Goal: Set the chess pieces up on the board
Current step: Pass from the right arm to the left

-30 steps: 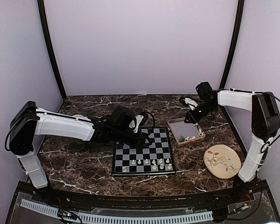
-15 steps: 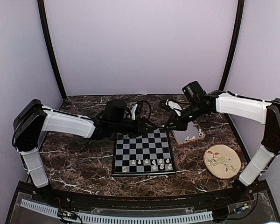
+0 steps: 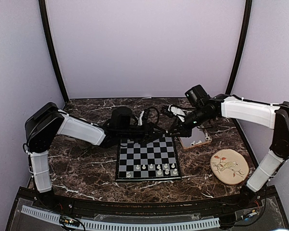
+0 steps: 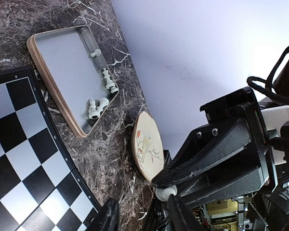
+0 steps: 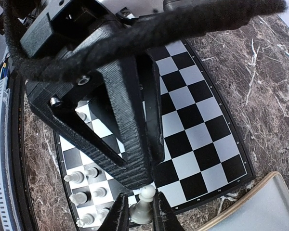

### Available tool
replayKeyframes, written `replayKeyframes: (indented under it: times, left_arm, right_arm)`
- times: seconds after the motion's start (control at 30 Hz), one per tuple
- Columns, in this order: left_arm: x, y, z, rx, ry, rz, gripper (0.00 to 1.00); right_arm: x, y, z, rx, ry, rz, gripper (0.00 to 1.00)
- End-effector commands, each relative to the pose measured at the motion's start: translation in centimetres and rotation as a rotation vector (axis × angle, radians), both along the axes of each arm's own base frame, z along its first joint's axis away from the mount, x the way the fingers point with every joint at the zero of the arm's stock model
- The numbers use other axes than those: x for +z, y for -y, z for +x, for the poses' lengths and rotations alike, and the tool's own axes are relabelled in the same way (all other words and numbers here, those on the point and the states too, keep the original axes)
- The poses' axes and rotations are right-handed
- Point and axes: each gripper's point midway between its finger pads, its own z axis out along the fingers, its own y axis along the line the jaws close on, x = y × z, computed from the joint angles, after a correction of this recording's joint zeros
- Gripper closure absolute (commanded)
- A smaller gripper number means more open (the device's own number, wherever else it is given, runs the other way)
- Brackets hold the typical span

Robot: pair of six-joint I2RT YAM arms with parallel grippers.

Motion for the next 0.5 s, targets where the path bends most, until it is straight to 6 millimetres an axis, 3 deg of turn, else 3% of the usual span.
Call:
replayKeyframes:
  times: [0.0, 0.47]
  left_arm:
    - [3.54, 1.05, 0.12, -0.037, 0.042, -0.120, 0.64]
    - [3.53, 0.86, 0.07, -0.022, 0.024, -0.170, 0.63]
  right_arm:
    - [1.00, -1.22, 0.07, 0.034, 0.027, 0.032, 0.83]
    - [0.64, -1.29, 0.44, 0.019, 0.022, 0.025, 0.84]
